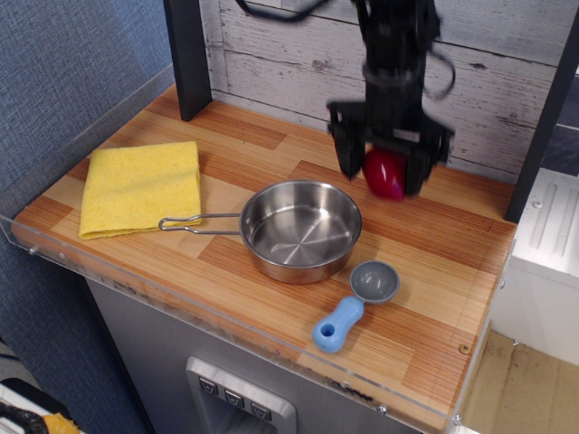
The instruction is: Hold the sapodila from top right side of the table and place it inside the steel pan, which is in center of the table.
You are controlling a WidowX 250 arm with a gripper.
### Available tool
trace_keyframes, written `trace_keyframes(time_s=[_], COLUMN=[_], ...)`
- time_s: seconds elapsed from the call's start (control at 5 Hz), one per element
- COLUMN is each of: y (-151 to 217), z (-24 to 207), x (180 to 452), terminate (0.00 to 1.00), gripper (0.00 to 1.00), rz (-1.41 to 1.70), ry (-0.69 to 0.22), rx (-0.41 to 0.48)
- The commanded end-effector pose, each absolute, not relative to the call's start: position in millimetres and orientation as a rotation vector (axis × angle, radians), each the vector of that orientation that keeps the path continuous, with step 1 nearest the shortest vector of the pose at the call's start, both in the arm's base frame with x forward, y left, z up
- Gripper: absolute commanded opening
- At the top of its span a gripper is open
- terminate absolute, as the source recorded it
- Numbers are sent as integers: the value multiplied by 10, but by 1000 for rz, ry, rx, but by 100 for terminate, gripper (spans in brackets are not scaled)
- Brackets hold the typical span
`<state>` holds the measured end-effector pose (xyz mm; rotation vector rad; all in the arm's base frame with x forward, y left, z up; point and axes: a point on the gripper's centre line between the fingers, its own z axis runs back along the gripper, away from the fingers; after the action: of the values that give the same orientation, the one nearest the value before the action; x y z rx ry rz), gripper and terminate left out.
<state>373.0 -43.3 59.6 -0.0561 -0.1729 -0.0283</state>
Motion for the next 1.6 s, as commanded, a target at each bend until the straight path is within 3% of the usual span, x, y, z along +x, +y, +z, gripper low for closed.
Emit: trace_keyframes(time_s=[0.0, 0.2, 0.6, 0.8, 1.4], y=[-312, -274, -204, -128, 107], z=[1445, 1466, 884, 717, 496], x=[3380, 3144, 2753, 2798, 3062], terminate=[0, 0, 0, 0, 0], gripper=[0, 0, 0, 0, 0], rz=[5, -4, -47, -33, -30], ry=[-275, -257, -150, -153, -150], rx=[-177, -199, -143, -87, 8])
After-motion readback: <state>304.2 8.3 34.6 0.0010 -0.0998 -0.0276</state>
